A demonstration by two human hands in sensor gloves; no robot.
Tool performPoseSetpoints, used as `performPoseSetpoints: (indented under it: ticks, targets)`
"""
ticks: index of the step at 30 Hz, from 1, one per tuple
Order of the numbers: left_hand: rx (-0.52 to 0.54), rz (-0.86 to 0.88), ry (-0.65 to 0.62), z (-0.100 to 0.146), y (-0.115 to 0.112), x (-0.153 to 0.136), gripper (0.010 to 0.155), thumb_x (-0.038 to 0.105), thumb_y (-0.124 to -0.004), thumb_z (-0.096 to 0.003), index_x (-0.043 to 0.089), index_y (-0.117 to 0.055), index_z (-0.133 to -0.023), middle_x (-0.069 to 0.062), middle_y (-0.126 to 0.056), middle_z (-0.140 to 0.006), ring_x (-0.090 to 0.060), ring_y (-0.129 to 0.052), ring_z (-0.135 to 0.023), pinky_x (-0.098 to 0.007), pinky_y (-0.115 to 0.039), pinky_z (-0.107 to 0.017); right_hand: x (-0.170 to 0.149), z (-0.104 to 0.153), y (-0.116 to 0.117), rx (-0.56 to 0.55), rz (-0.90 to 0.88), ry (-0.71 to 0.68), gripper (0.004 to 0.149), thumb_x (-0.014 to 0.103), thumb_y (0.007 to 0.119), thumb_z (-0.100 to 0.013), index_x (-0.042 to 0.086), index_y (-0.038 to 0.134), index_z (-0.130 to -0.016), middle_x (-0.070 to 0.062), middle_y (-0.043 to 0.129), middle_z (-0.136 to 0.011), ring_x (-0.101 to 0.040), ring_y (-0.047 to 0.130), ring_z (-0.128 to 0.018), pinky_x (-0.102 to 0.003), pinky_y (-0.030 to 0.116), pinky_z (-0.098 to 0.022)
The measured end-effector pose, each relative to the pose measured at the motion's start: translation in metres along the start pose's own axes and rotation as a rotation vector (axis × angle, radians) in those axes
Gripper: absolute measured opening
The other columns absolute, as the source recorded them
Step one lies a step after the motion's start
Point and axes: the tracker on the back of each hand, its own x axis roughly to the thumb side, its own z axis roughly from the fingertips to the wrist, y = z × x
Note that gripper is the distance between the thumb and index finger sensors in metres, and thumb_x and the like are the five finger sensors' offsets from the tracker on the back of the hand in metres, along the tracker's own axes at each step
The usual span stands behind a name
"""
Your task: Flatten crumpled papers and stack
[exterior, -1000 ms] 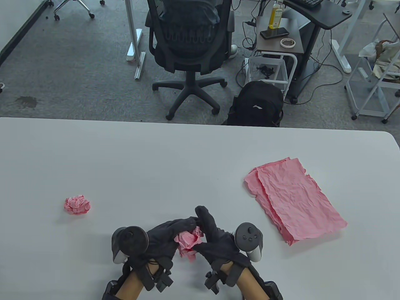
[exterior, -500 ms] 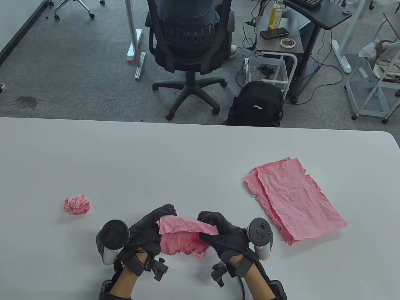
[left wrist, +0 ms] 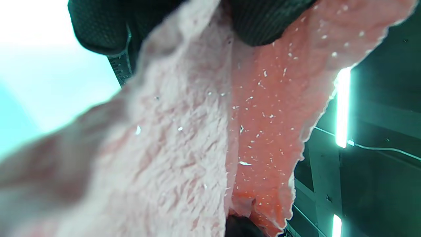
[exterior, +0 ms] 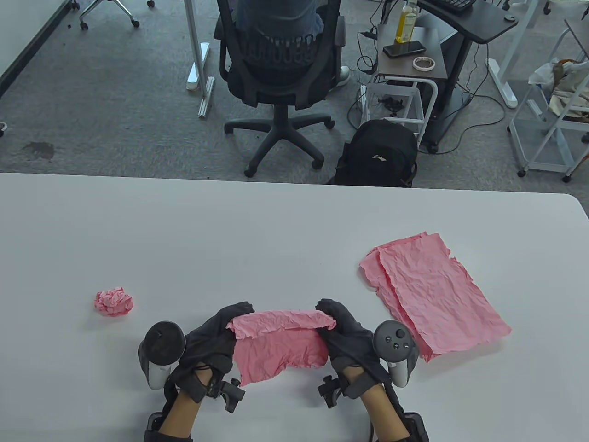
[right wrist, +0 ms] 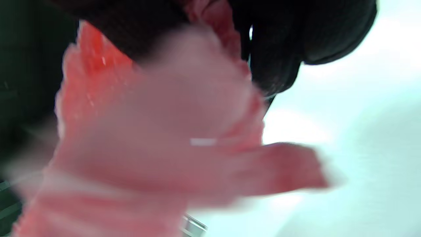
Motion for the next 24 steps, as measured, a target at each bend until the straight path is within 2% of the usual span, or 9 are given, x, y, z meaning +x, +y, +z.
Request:
performPoseSetpoints:
  ticks: [3,8,13,15,17,18,21,22,24]
  targets:
    - [0.063,0.049,0.048,0.002,0.008,-0.006,0.045,0.043,-0.072,-0.0553,0.025,-0.080,-0.095,-0.001,-0.092,-0.087,-0.026,-0.101,-0.072,-0.050,-0.075,-0.064,-0.007,0.001,-0.009,-0.111,-0.213,0.067,0.045,0.020,0.081,-0.048,0.013,0.072,-0.092,-0.016,0.094,-0.072,-0.041,0.097,-0.057,-0.058,0.077,-0.043]
    - [0.043,0.122,0.096,0.001,0.010,-0.016,0.045,0.045,-0.073,-0.0557,0.024,-0.080,-0.095,-0.001,-0.093,-0.086,-0.026,-0.101,-0.072,-0.050,-0.075,-0.064,-0.013,-0.003,-0.008,-0.019,-0.307,0.071,0.045,0.023,0.077,-0.050,0.016,0.070,-0.094,-0.011,0.089,-0.072,-0.036,0.094,-0.059,-0.057,0.075,-0.046]
    - [0.080,0.142,0.114,0.001,0.018,-0.021,0.046,0.053,-0.074,-0.0541,0.022,-0.087,-0.086,-0.001,-0.097,-0.079,-0.028,-0.103,-0.066,-0.051,-0.076,-0.061,-0.013,-0.003,-0.018,-0.059,-0.362,0.092,0.041,0.033,0.083,-0.050,0.017,0.077,-0.087,-0.006,0.087,-0.063,-0.032,0.092,-0.055,-0.056,0.074,-0.047]
    - [0.075,0.142,0.113,0.001,0.020,-0.022,0.047,0.054,-0.074,-0.0537,0.021,-0.089,-0.083,-0.002,-0.099,-0.076,-0.029,-0.104,-0.064,-0.052,-0.077,-0.060,-0.013,-0.003,-0.023,-0.062,-0.346,0.086,0.041,0.035,0.082,-0.051,0.020,0.074,-0.088,-0.006,0.082,-0.071,-0.036,0.088,-0.065,-0.058,0.071,-0.050]
    - [0.070,0.118,0.129,0.002,0.019,-0.022,0.047,0.054,-0.073,-0.0534,0.021,-0.091,-0.081,-0.002,-0.101,-0.073,-0.029,-0.104,-0.062,-0.052,-0.077,-0.059,-0.015,-0.005,-0.026,-0.059,-0.387,0.093,0.042,0.034,0.080,-0.051,0.021,0.070,-0.090,-0.019,0.076,-0.090,-0.047,0.081,-0.076,-0.059,0.072,-0.050]
    - [0.044,0.096,0.143,0.001,0.019,-0.023,0.048,0.055,-0.073,-0.0534,0.021,-0.092,-0.080,-0.002,-0.101,-0.073,-0.029,-0.104,-0.062,-0.052,-0.077,-0.059,-0.016,-0.006,-0.026,-0.039,-0.418,0.103,0.042,0.033,0.079,-0.051,0.021,0.069,-0.090,-0.022,0.073,-0.094,-0.049,0.082,-0.076,-0.058,0.074,-0.049]
    - [0.038,0.048,0.170,0.000,0.020,-0.026,0.049,0.057,-0.071,-0.0534,0.021,-0.094,-0.078,-0.002,-0.102,-0.071,-0.030,-0.105,-0.061,-0.053,-0.077,-0.058,-0.022,-0.008,-0.028,0.012,-0.461,0.122,0.042,0.029,0.079,-0.051,0.019,0.068,-0.090,-0.015,0.089,-0.079,-0.039,0.097,-0.059,-0.051,0.082,-0.039]
    - [0.042,0.036,0.201,0.001,0.021,-0.028,0.050,0.058,-0.071,-0.0537,0.020,-0.095,-0.075,-0.003,-0.103,-0.069,-0.031,-0.106,-0.059,-0.053,-0.078,-0.057,-0.023,-0.009,-0.029,0.005,-0.440,0.154,0.042,0.029,0.080,-0.051,0.018,0.070,-0.090,-0.011,0.092,-0.067,-0.034,0.100,-0.049,-0.048,0.083,-0.034]
    - [0.034,-0.024,0.276,0.003,0.024,-0.031,0.049,0.057,-0.070,-0.0544,0.020,-0.098,-0.070,-0.002,-0.106,-0.063,-0.030,-0.107,-0.055,-0.053,-0.079,-0.055,-0.027,-0.009,-0.031,0.013,-0.328,0.241,0.042,0.031,0.083,-0.049,0.016,0.074,-0.087,-0.007,0.095,-0.057,-0.029,0.102,-0.040,-0.046,0.084,-0.029]
